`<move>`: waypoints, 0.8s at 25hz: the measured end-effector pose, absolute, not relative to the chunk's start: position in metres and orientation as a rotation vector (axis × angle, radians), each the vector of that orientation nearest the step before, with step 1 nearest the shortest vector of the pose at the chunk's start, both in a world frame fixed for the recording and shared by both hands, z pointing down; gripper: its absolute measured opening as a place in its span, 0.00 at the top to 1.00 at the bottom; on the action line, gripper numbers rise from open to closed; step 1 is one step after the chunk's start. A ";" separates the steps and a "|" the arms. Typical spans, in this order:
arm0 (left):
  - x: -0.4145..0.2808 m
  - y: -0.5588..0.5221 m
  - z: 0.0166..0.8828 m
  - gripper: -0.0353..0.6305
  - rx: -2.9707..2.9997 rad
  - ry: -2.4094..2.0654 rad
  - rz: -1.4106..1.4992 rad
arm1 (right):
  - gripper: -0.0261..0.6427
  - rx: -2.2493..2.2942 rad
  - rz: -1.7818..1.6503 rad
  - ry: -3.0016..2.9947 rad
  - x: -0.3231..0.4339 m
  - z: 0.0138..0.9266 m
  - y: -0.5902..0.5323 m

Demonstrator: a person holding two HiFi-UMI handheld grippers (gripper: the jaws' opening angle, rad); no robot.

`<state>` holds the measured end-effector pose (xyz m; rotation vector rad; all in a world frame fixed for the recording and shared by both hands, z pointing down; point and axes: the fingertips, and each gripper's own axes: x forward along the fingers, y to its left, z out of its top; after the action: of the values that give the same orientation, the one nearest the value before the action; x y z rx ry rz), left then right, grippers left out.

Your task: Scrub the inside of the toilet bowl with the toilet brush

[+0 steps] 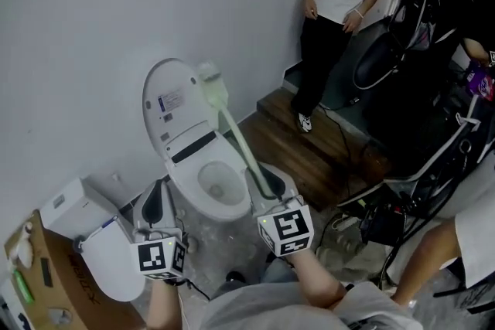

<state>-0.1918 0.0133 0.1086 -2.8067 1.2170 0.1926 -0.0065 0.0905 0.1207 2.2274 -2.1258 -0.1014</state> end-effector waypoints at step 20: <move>-0.186 0.023 0.101 0.94 -2.804 1.164 0.225 | 0.85 2.289 -0.157 -2.115 -0.005 0.107 0.105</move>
<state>-0.1864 0.0225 0.1007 -2.8044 1.1639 0.2246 -0.0055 0.1046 0.1068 2.2887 -2.1149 -0.1566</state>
